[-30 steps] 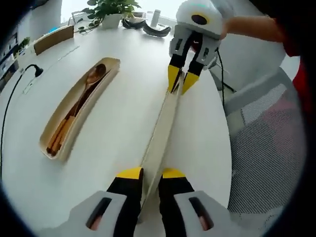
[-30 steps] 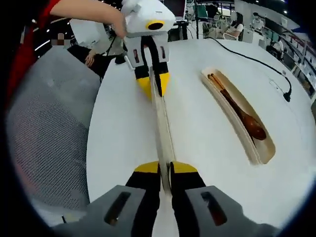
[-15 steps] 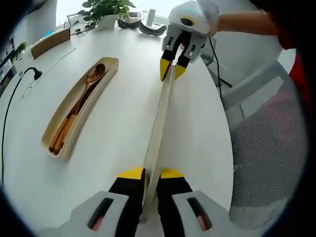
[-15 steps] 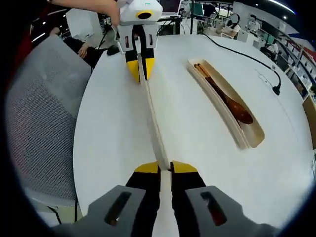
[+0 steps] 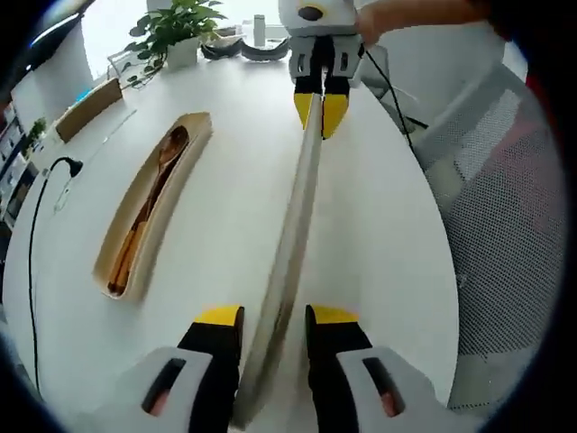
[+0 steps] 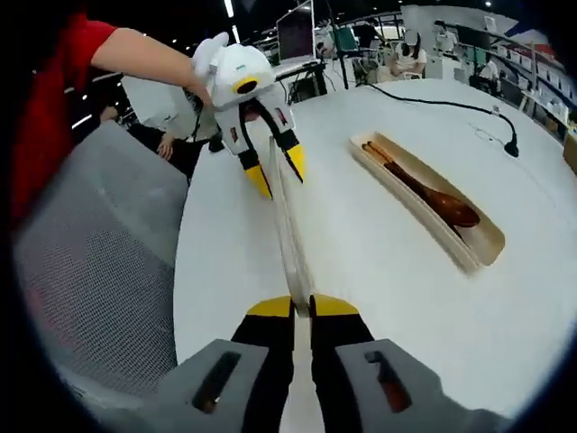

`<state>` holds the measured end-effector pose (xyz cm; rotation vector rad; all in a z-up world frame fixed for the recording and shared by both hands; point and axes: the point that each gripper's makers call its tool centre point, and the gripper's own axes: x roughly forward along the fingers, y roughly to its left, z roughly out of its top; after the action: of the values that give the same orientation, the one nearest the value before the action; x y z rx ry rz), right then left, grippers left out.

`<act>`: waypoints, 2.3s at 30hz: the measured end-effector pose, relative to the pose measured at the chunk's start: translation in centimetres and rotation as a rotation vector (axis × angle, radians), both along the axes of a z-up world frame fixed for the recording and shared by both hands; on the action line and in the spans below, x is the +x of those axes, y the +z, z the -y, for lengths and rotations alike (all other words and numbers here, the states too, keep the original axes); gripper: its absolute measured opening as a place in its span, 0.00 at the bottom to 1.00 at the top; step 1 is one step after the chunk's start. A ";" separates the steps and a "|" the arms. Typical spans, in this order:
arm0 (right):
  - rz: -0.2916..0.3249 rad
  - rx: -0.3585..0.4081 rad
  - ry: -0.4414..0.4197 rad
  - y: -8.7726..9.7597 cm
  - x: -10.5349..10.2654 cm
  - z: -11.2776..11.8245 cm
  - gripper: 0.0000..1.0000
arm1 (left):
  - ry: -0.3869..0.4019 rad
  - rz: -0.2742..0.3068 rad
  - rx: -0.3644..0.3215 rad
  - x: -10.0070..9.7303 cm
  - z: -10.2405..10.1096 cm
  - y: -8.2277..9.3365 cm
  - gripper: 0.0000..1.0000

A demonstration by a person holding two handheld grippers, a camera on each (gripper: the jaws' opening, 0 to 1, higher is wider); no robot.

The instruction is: Arrange the utensils inside the cutlery case until each visible utensil rests in its matching compartment.

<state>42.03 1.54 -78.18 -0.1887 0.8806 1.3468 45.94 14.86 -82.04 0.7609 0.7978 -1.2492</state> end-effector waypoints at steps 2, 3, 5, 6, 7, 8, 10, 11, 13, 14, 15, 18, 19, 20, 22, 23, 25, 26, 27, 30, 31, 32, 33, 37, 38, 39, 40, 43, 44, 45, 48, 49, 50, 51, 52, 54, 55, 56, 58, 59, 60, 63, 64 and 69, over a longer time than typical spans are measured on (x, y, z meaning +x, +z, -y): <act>-0.033 0.025 0.001 0.6 -0.3 -0.3 0.01 | 0.021 0.018 -0.004 0.5 -0.2 0.0 0.39; -0.113 0.048 -0.025 1.2 -1.1 -0.7 0.01 | 0.027 0.040 -0.013 0.9 -0.3 0.1 0.38; -0.102 0.080 -0.039 1.7 -0.8 -0.9 0.00 | 0.025 0.050 -0.012 0.7 -0.4 0.3 0.41; -0.143 0.103 -0.053 2.1 -1.1 -1.1 0.00 | 0.018 0.075 -0.010 0.9 -0.4 0.5 0.43; -0.241 0.144 -0.080 2.9 -1.8 -1.6 0.00 | 0.004 0.088 -0.011 0.7 -0.4 0.6 0.45; -0.293 0.172 -0.081 3.4 -2.3 -1.8 0.00 | 0.000 0.095 -0.015 0.7 -0.4 0.6 0.47; -0.413 0.210 -0.109 4.4 -2.9 -2.1 0.00 | -0.036 0.130 -0.032 0.3 -0.1 0.9 0.49; -0.474 0.214 -0.138 4.8 -3.1 -2.0 0.00 | -0.042 0.144 -0.042 0.3 0.1 1.0 0.49; -0.487 0.252 -0.143 5.2 -3.1 -2.1 0.00 | -0.037 0.150 -0.031 -0.2 -0.2 1.0 0.49; -0.518 0.245 -0.152 5.2 -3.2 -2.0 0.00 | -0.041 0.157 -0.035 -0.2 -0.2 0.9 0.49; -0.603 0.232 -0.188 5.3 -3.4 -1.9 0.00 | -0.048 0.173 -0.029 -0.3 -0.3 0.8 0.50; -0.621 0.246 -0.219 5.3 -2.9 -1.8 0.00 | -0.079 0.206 -0.011 -0.6 -0.4 0.7 0.50; -0.674 0.242 -0.242 5.5 -3.2 -1.8 0.00 | -0.085 0.206 -0.012 -0.8 -0.4 0.8 0.49; -0.707 0.250 -0.245 5.8 -3.4 -1.8 0.00 | -0.089 0.200 -0.013 -0.8 -0.4 0.7 0.47; -0.676 0.244 -0.253 5.5 -3.0 -1.7 0.00 | -0.094 0.199 -0.008 -0.8 -0.4 0.6 0.45; -0.676 0.230 -0.276 5.2 -2.8 -1.5 0.00 | -0.091 0.196 -0.006 -0.7 -0.4 0.6 0.45; -0.675 0.226 -0.312 5.0 -2.3 -1.3 0.00 | -0.088 0.191 -0.003 -0.7 -0.4 0.5 0.44; -0.677 0.240 -0.323 5.2 -2.2 -1.3 0.00 | -0.089 0.192 -0.003 -0.7 -0.4 0.5 0.44; -0.680 0.238 -0.347 5.0 -1.9 -1.1 0.00 | -0.093 0.198 -0.002 -0.7 -0.3 0.5 0.44; -0.682 0.245 -0.436 4.5 -0.8 -0.9 0.00 | -0.074 0.186 -0.001 -0.7 -0.4 0.5 0.43; -0.687 0.253 -0.475 4.4 -0.3 -0.8 0.01 | -0.048 0.160 -0.006 -0.9 -0.4 0.4 0.43; -0.699 0.263 -0.521 4.4 0.1 -0.8 0.01 | -0.024 0.147 -0.008 -0.8 -0.5 0.3 0.43; -0.696 0.288 -0.546 4.5 0.5 -0.9 0.01 | -0.017 0.155 -0.009 -0.7 -0.6 0.3 0.42; -0.738 0.292 -0.632 4.3 1.1 -0.7 0.01 | 0.005 0.092 -0.010 -1.3 -0.5 0.4 0.42; -0.762 0.270 -0.655 4.1 1.0 -0.5 0.02 | -0.003 0.100 -0.009 -1.3 -0.5 0.7 0.42; -0.768 0.264 -0.686 4.0 1.3 -0.3 0.02 | -0.005 0.097 -0.010 -1.2 -0.5 0.9 0.41; -0.791 0.279 -0.717 4.3 1.7 -0.2 0.02 | -0.001 0.086 -0.014 -1.1 -0.4 1.2 0.41; -0.771 0.281 -0.754 4.8 2.4 0.2 0.02 | 0.015 0.010 -0.052 -1.1 -0.1 2.5 0.41; -0.773 0.294 -0.765 5.4 2.7 0.3 0.03 | 0.013 0.013 -0.053 -0.9 -0.1 2.8 0.41; -0.765 0.291 -0.771 5.5 3.1 0.5 0.03 | 0.014 0.021 -0.053 -0.4 -0.1 3.4 0.41; -0.637 0.256 -0.782 6.3 4.8 1.1 0.04 | 0.015 0.027 -0.047 0.3 0.2 4.4 0.41; -0.614 0.241 -0.773 6.6 4.9 1.1 0.04 | 0.017 0.025 -0.047 0.5 0.2 4.8 0.41; -0.605 0.244 -0.758 7.4 4.8 0.7 0.04 | 0.010 0.028 -0.037 0.7 0.3 5.1 0.41; -0.598 0.236 -0.755 7.7 4.8 0.6 0.04 | 0.000 0.047 -0.020 1.1 0.1 5.3 0.41; -0.587 0.212 -0.759 7.9 5.0 0.7 0.05 | -0.010 0.058 -0.010 1.5 0.2 5.7 0.41; -0.560 0.186 -0.761 8.2 5.5 0.8 0.05 | -0.009 0.021 -0.006 1.8 0.3 6.5 0.41; -0.558 0.164 -0.764 8.2 5.8 0.9 0.06 | -0.015 -0.002 -0.002 1.7 0.3 6.7 0.41; -0.564 0.142 -0.776 8.0 6.0 1.1 0.06 | -0.021 -0.013 0.000 1.9 0.4 7.1 0.41; -0.524 0.118 -0.786 8.0 6.8 1.4 0.08 | -0.047 0.023 0.018 3.1 0.5 8.0 0.41; -0.521 0.095 -0.798 7.8 7.1 1.7 0.08 | -0.055 0.027 0.024 3.7 0.7 8.6 0.41; -0.503 0.069 -0.800 7.8 7.4 2.0 0.09 | -0.061 0.028 0.024 4.0 0.8 8.9 0.41; -0.418 -0.015 -0.794 8.3 8.8 2.8 0.10 | -0.070 0.024 0.033 5.3 1.5 9.7 0.41; -0.401 -0.042 -0.782 8.5 9.1 3.0 0.10 | -0.075 0.021 0.039 5.6 1.6 9.9 0.41; -0.331 -0.117 -0.775 9.7 11.0 3.8 0.10 | -0.082 0.020 0.051 7.3 2.3 10.9 0.41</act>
<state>52.99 -2.24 -68.52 0.2776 1.1534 0.6043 53.28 12.56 -71.11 0.8532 0.7910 -1.2962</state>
